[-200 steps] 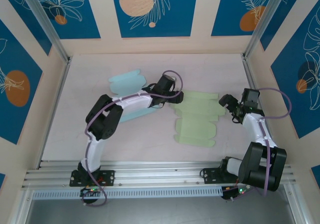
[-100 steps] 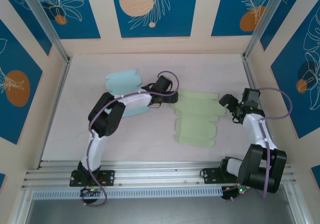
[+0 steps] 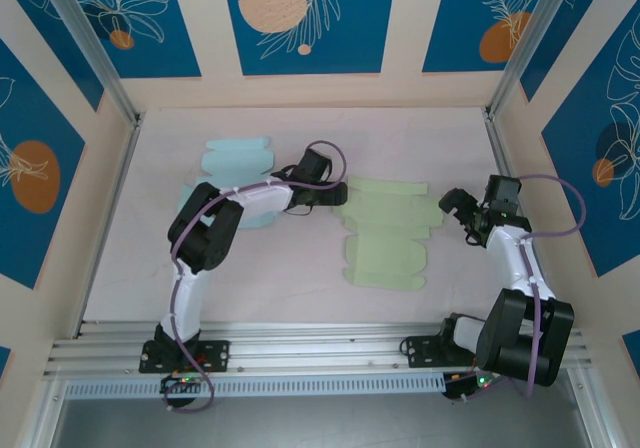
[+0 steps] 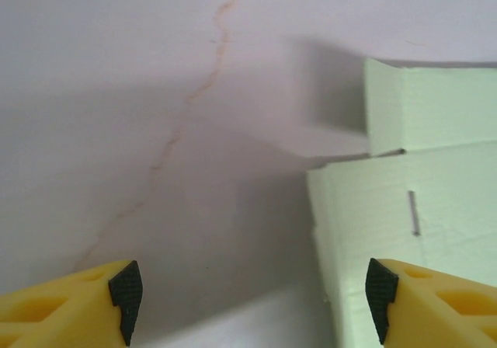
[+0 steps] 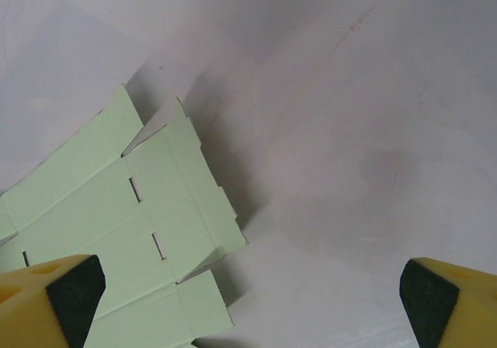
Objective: Fold the paper box
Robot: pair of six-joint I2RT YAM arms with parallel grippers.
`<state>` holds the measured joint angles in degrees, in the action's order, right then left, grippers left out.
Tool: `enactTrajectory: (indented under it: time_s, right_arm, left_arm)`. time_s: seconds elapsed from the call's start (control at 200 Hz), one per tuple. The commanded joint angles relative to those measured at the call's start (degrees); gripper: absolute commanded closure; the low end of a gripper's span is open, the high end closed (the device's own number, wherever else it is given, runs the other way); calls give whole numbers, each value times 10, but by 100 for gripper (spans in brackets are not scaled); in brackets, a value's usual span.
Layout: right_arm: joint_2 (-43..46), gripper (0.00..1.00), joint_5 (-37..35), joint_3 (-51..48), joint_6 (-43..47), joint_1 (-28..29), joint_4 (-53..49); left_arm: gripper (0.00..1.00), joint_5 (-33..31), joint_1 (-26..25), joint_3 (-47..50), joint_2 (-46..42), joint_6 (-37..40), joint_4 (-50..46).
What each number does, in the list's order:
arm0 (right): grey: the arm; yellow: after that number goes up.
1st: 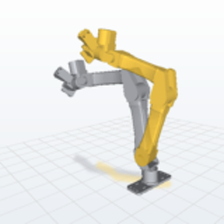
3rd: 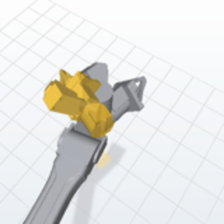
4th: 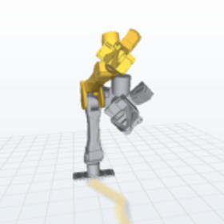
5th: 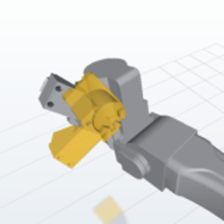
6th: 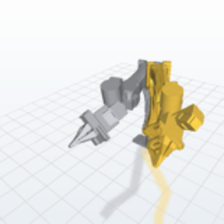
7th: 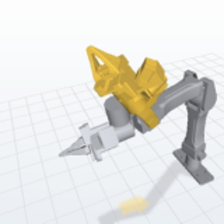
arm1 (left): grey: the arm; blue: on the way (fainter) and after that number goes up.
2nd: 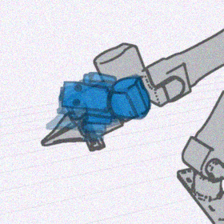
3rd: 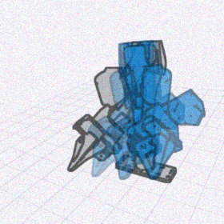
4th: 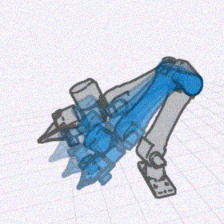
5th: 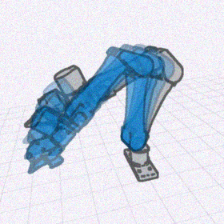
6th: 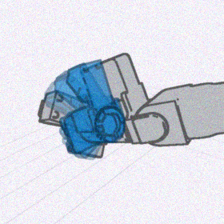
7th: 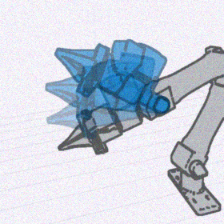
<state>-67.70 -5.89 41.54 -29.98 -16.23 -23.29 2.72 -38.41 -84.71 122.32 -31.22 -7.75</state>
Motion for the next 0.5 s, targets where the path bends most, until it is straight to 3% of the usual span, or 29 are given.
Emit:
enactTrajectory:
  time_s: [0.0, 0.21, 0.315, 0.385, 0.495]
  right_arm:
    - [-1, 0, 17, 16, 3, -4, -11]
    - [-4, 0, 45, 17, 1, -2, -5]
    - [-5, 0, 65, 19, 7, 5, -2]
    - [-3, 0, 78, 21, 17, 14, -2]
    - [2, 0, 100, 25, 32, 35, 6]
  left_arm:
    - [26, 60, -7, -17, 2, 9, 12]
    - [47, 95, -7, -6, 16, 19, 47]
    - [82, 135, 3, 4, 17, 40, 88]
    - [97, 156, 22, 30, -3, 54, 132]
    - [100, 165, 53, 83, -51, 96, 182]
